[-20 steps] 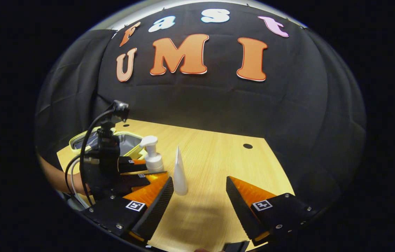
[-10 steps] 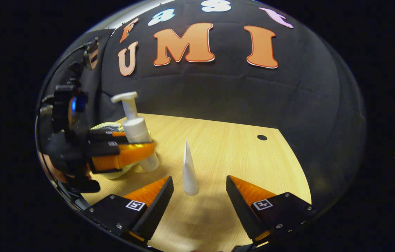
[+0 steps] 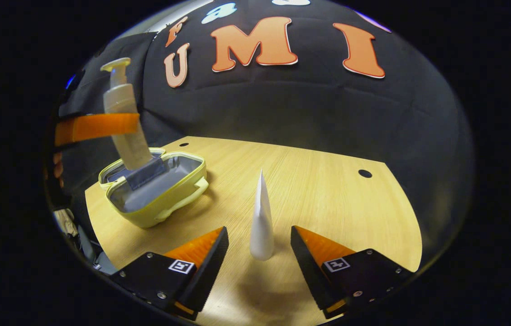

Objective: First open the suitcase, pack the skin care products into it, and then close the suitcase.

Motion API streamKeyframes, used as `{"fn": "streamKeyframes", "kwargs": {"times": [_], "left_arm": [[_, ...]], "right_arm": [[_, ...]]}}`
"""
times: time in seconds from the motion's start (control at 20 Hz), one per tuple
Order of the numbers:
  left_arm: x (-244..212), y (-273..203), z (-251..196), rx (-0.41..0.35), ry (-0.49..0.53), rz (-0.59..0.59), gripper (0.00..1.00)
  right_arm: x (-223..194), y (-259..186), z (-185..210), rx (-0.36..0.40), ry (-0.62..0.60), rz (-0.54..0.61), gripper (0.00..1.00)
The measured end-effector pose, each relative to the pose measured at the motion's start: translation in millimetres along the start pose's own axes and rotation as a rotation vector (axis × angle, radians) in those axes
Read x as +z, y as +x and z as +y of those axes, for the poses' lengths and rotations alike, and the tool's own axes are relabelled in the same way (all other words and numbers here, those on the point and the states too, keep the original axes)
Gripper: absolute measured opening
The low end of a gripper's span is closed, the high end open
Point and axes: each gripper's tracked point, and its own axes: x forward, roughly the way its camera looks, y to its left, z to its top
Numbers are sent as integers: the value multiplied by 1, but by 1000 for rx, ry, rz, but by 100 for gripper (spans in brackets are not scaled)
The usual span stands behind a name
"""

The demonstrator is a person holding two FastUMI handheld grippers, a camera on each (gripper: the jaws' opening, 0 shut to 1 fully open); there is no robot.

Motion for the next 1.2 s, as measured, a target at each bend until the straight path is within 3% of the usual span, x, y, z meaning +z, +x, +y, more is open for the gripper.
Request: {"fn": "streamKeyframes", "kwargs": {"times": [0.1,0.2,0.4,0.65,1.2], "left_arm": [[-4,-15,16,50,-1,4,58],[-9,-28,33,96,9,12,56],[-14,-33,68,146,-10,33,56],[-27,-19,105,132,-43,77,56],[-115,27,164,-57,-86,394,56]], "right_arm": [[-12,19,1,11,-13,27,79],[-18,29,-3,1,-26,54,55],[-13,32,2,12,14,81,37],[28,13,23,37,40,34,41],[97,-10,103,30,72,-2,41]]}}
